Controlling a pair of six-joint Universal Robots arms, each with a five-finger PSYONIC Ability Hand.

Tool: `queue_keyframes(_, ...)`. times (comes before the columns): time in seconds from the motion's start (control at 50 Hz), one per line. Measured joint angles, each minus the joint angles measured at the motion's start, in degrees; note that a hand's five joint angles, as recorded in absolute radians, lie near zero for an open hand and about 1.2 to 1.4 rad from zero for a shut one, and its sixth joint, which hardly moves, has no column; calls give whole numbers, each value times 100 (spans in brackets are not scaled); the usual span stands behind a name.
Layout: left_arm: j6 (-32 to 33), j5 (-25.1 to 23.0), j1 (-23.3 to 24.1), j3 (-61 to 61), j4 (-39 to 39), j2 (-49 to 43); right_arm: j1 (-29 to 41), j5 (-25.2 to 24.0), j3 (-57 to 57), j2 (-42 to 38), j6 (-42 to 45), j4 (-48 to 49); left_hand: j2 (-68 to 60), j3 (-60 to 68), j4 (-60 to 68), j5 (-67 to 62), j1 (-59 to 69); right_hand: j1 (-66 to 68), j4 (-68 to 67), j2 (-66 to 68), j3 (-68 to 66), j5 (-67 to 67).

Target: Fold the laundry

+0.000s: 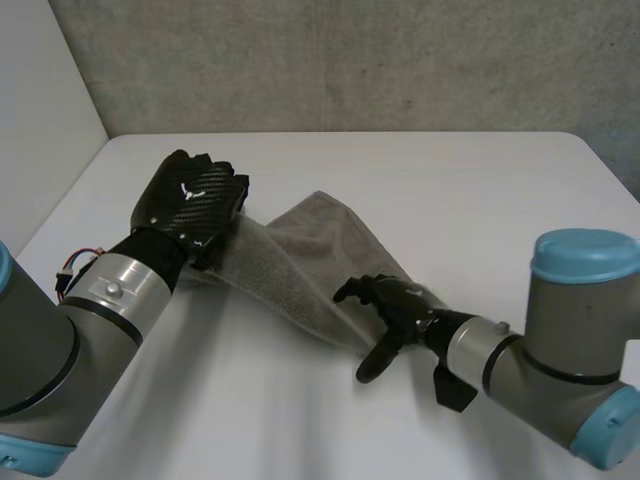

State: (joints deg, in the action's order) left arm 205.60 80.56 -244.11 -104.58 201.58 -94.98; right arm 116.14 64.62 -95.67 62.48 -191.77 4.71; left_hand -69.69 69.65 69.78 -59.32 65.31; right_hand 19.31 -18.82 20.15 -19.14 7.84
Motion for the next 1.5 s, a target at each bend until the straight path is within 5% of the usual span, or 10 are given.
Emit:
queue_keyframes(0.12, -115, 5, 3, 46, 4, 85, 289, 137, 217, -375, 7, 51, 0, 0, 1, 0, 0, 706, -749, 589, -724, 924)
queue_keyframes(0.24, -253, 5, -3, 61, 5, 134, 366, 702, 498, -613, 42, 180, 0, 0, 0, 0, 0, 5238, -5178, 5136, -5138, 5352)
queue_keyframes(0.28, -271, 4, -9, 56, 5, 136, 343, 913, 541, -589, 47, 230, 0, 0, 0, 0, 0, 5679, -5690, 5616, -5648, 5865)
queue_keyframes(0.44, -288, -18, -80, -112, 5, 87, -533, 1565, 542, 249, 133, 491, 1015, -1005, -1024, 964, -557, 5686, -5790, 5665, -5768, 5933)
queue_keyframes(0.68, -297, -54, -22, -611, -7, -271, -1445, 869, 140, 1064, 1113, 479, 3441, -3434, -3446, 3423, -2993, 5686, -5790, 5718, -5768, 5933)
queue_keyframes(1.12, -243, -55, -21, -706, -19, -357, -1411, 754, -368, 1099, 2388, 515, 4135, -4123, -4141, 4125, -3689, 5687, -5790, 5718, -5768, 5933)
queue_keyframes(1.5, -219, -823, -996, 230, -1304, -1158, -1574, 829, -296, 794, 3460, 546, 3940, -3936, -3947, 3897, -3499, 5687, -5790, 5718, -5768, 5933)
